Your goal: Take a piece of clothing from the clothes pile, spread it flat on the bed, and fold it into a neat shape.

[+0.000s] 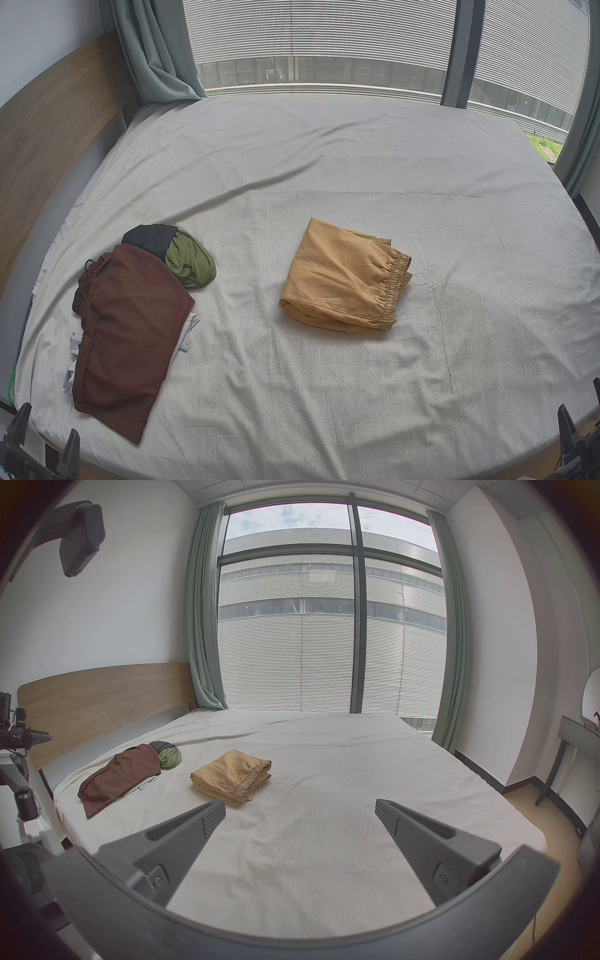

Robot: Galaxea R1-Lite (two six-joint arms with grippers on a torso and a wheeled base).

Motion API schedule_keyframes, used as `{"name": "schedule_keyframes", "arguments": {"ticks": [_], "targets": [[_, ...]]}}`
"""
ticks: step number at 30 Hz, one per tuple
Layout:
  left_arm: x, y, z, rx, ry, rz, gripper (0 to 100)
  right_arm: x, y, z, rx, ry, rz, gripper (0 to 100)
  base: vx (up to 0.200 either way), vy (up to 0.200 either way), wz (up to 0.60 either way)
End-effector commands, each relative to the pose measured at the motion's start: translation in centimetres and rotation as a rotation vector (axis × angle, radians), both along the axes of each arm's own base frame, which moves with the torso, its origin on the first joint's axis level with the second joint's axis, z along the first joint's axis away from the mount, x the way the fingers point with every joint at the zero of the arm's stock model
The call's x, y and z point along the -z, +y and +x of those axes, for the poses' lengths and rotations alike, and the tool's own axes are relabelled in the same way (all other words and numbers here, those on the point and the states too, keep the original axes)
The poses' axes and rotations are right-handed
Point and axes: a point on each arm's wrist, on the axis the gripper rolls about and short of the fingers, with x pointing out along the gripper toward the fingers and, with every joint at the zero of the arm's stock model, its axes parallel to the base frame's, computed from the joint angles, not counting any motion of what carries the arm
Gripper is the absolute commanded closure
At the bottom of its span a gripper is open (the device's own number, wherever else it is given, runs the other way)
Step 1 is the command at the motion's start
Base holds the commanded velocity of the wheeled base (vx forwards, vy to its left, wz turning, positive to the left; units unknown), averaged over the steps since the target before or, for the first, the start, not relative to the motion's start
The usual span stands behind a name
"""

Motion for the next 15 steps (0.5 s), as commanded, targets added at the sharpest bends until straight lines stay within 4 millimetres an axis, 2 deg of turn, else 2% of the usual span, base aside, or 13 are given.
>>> {"name": "schedule_keyframes", "arguments": {"ticks": [1, 15], "targets": [[0.30, 0.03, 0.02, -0.012, -0.015, -0.015, 0, 0.47, -0.01, 0.09, -0.002, 0.014, 0.005, 0, 0.000, 0.000, 0.00], [0.30, 0.04, 0.02, -0.013, -0.015, -0.019, 0, 0.49, -0.01, 0.09, 0.000, 0.016, 0.020, 0, 0.000, 0.000, 0.00]]}}
